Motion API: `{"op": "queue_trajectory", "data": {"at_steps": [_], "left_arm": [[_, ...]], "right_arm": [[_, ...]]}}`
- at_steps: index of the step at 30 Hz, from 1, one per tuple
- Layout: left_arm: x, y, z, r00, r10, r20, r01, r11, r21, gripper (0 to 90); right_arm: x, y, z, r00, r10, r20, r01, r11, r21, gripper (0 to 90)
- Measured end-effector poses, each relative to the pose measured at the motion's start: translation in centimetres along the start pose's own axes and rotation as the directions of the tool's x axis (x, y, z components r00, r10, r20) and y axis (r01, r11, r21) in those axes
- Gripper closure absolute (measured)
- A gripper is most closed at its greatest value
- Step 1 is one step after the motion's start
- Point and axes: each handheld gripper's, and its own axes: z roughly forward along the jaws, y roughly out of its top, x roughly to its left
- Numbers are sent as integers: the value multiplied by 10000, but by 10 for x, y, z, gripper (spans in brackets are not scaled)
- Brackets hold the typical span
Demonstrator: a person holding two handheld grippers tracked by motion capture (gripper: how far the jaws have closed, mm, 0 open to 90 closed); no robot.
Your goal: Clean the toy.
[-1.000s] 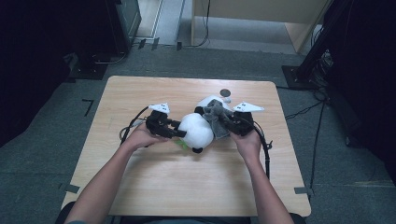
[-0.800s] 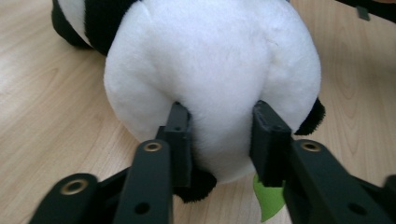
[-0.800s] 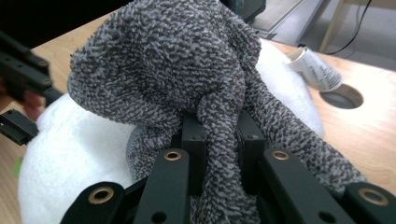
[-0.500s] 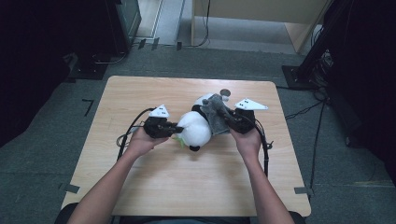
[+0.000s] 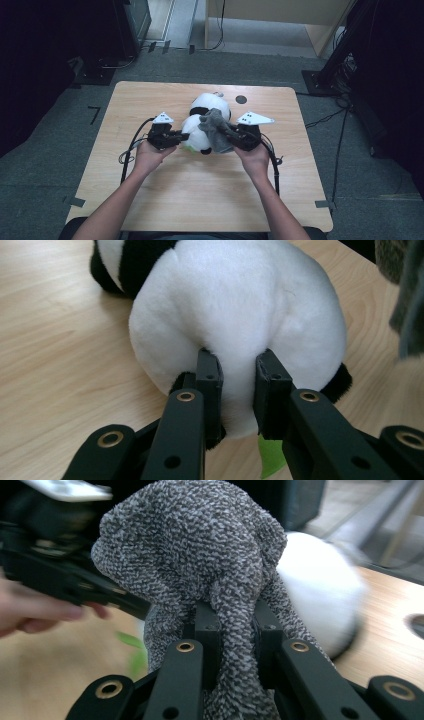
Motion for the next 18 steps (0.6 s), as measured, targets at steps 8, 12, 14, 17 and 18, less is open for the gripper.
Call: {"op": "queue_trajectory", "data": {"at_steps": [8,12,14,17,18], "left_arm": [[-21,2,7,9990,-92,431,83,9998,205,762],[-17,0,9,9964,-431,734,410,9987,302,764],[-17,0,10,9970,-351,691,328,9989,343,764],[-18,0,10,9968,-330,723,304,9988,373,765],[-18,0,10,9969,-291,734,263,9989,380,765]], "right_arm": [[35,-16,29,9949,-1008,104,998,9924,721,797],[32,-28,32,9913,-1313,122,1302,9893,664,802],[30,-32,33,9903,-1386,76,1377,9882,671,804],[29,-39,32,9879,-1549,73,1542,9863,585,804],[30,-41,31,9865,-1634,86,1627,9851,562,804]]}}
